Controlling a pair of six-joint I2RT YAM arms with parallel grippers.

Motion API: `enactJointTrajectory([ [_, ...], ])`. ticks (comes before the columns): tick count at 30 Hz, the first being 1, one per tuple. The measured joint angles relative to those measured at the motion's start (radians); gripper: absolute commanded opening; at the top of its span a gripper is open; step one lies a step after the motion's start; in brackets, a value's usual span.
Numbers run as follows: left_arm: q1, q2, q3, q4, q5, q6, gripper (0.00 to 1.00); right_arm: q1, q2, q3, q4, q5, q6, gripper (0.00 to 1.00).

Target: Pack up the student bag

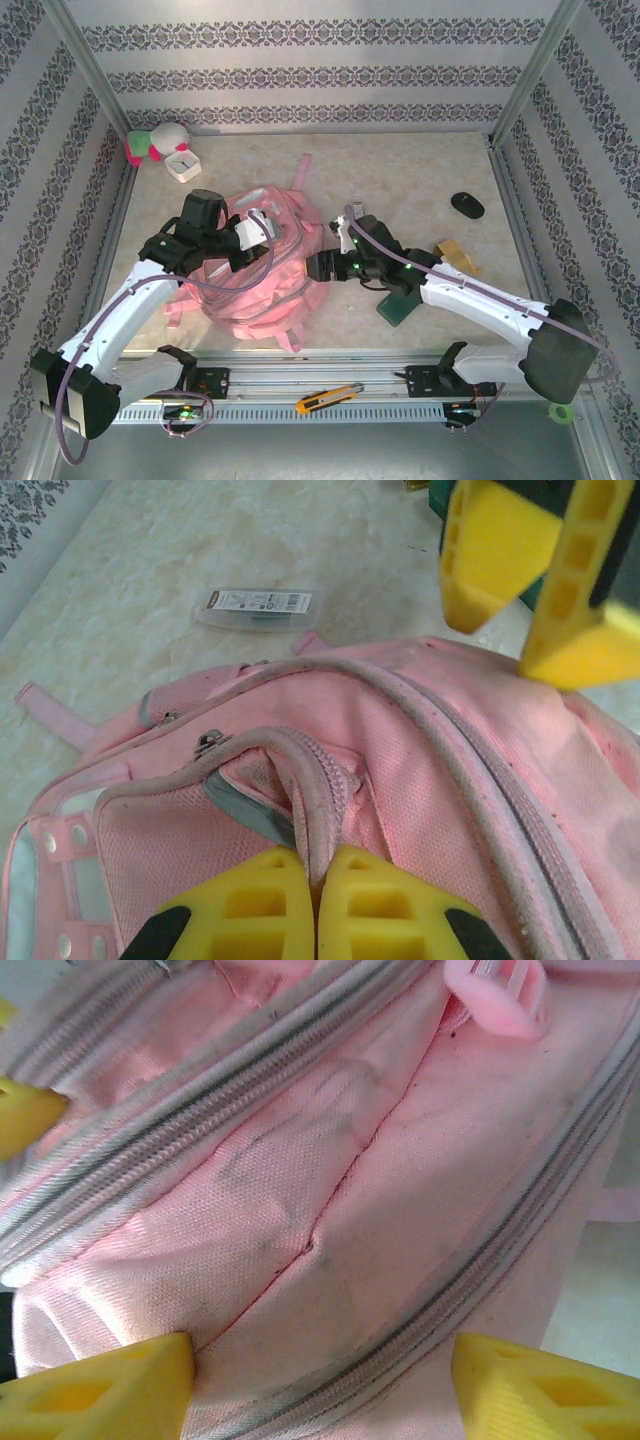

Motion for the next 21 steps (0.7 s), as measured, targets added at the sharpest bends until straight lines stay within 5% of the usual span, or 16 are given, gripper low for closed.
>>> enactJointTrajectory([
  [13,0.002,0.050,-0.032,0.122,-0.004,-0.062,0.00,0.239,0.210,0.002,0.227,0.162,0.158,0.66],
  [21,0.020,-0.072,-0.149,0.226,0.014,-0.065,0.00,0.212,0.011,-0.029,0.177,0.087,-0.026,0.66],
])
